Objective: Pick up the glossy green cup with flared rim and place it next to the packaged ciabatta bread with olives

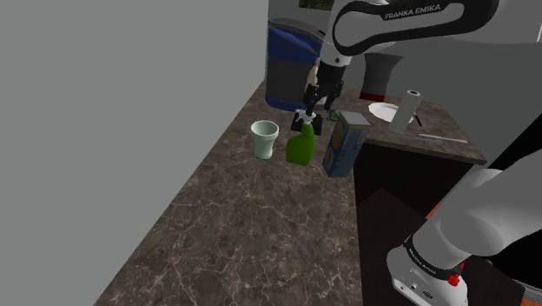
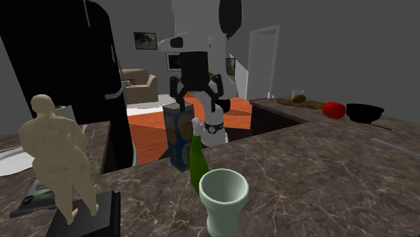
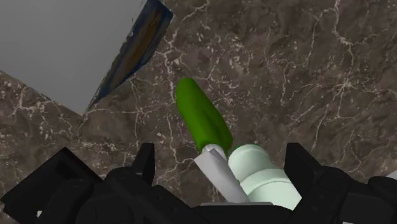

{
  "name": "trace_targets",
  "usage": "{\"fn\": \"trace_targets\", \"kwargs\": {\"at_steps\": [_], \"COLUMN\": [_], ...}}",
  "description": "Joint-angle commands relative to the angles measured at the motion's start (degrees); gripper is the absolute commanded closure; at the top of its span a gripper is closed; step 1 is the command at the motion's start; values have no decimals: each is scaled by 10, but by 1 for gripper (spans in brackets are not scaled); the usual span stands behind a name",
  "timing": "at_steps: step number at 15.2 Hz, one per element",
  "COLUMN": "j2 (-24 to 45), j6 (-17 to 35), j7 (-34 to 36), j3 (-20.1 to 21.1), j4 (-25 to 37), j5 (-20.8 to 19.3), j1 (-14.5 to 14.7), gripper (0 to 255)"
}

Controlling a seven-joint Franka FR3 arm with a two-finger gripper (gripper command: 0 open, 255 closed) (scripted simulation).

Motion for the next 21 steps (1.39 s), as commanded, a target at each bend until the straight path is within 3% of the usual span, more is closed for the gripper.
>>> {"fn": "trace_targets", "kwargs": {"at_steps": [1, 12, 21], "j2": [45, 286, 315], "j6": [23, 80, 132], "j7": [0, 4, 3], "j3": [2, 16, 18], "j4": [21, 202, 180], "j5": [5, 22, 23], "j1": [3, 17, 20], "gripper": [0, 0, 0]}}
